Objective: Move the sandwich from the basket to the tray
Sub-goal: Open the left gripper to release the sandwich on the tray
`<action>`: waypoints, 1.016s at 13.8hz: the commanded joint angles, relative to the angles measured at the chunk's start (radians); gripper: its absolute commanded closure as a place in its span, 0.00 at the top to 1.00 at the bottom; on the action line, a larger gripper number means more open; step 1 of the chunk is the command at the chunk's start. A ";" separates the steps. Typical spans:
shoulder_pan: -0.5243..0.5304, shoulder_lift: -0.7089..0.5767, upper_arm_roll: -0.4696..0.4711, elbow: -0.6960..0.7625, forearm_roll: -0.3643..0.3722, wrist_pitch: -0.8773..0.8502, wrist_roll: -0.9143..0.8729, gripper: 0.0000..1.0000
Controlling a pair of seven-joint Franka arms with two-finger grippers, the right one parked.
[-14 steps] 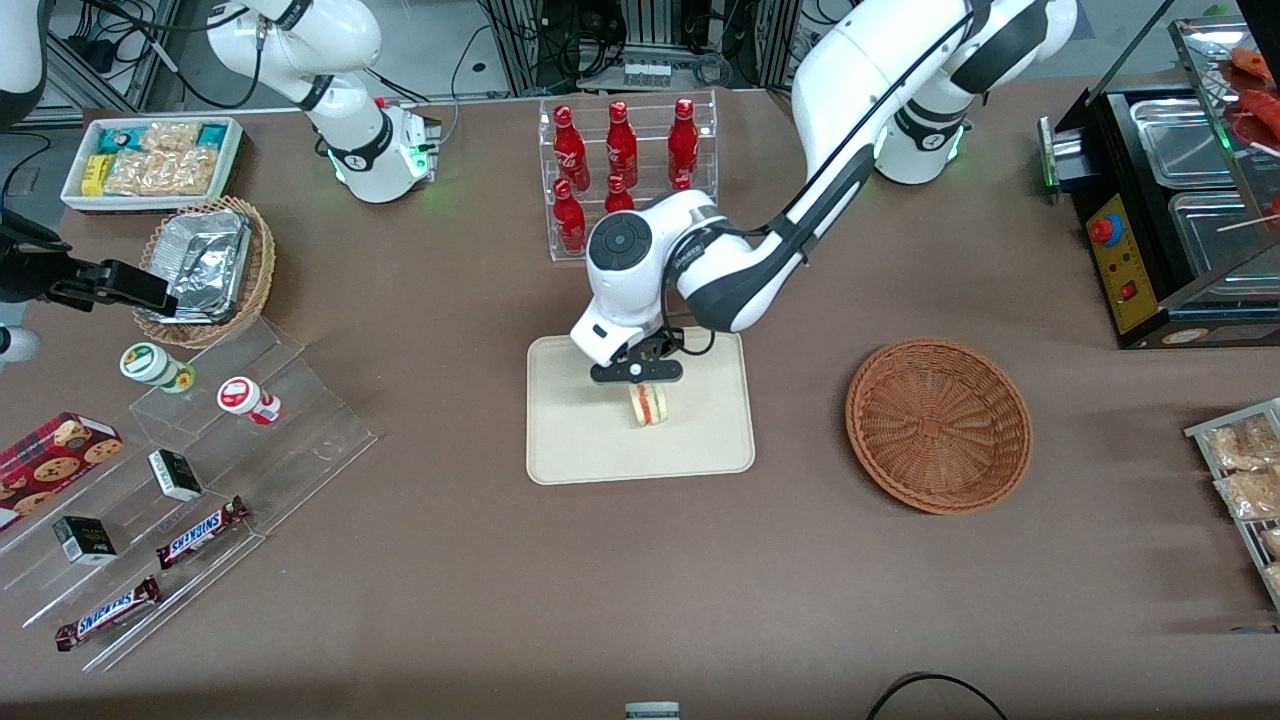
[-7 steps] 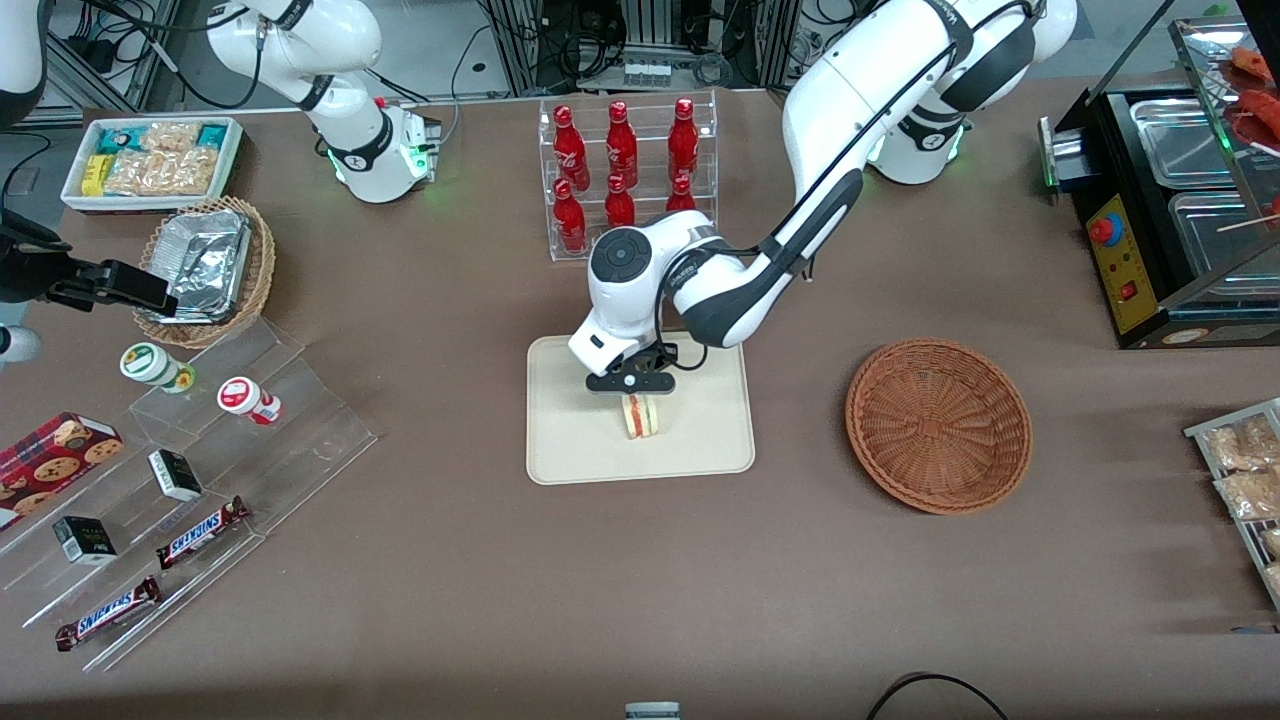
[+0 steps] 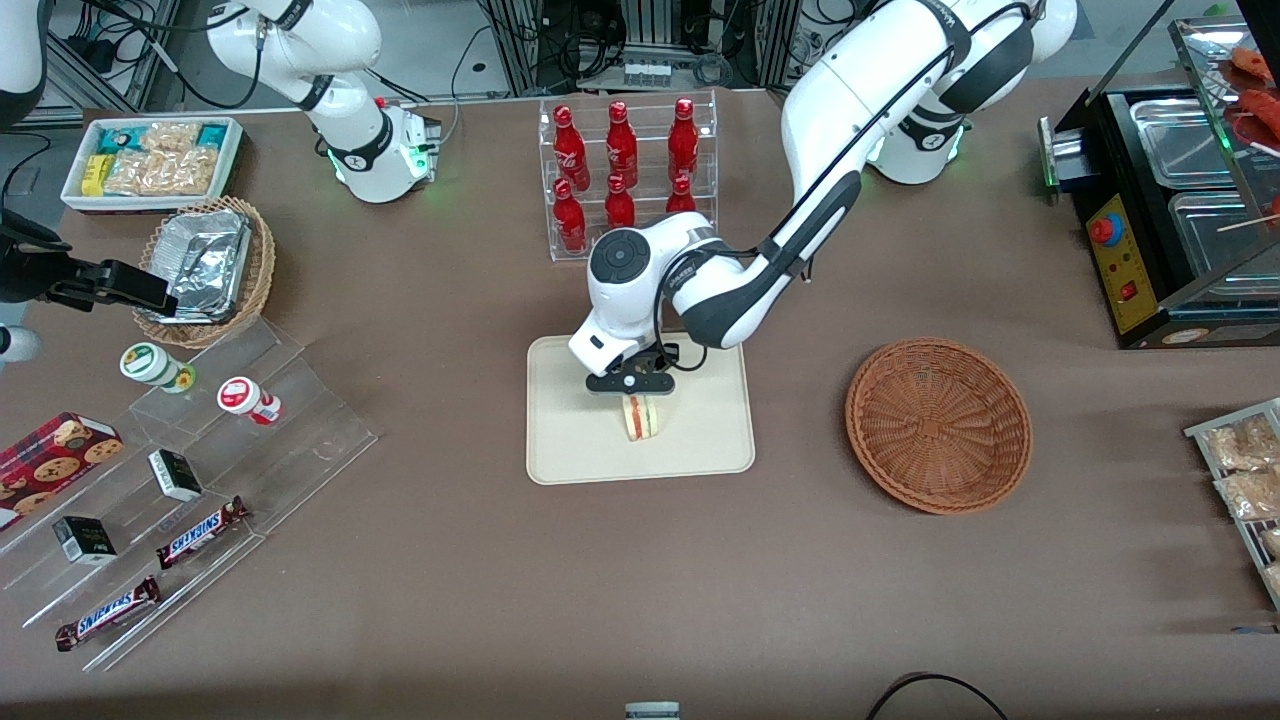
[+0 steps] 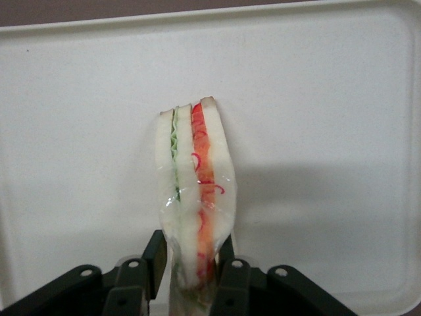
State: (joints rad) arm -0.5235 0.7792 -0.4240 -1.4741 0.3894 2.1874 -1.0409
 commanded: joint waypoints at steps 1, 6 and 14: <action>-0.015 -0.008 0.010 0.025 0.013 -0.026 -0.019 0.99; 0.029 -0.193 0.011 0.029 -0.069 -0.187 -0.016 0.99; 0.304 -0.455 0.008 0.020 -0.144 -0.523 0.189 0.99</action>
State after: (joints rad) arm -0.2743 0.3842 -0.4121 -1.4127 0.2756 1.7040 -0.9353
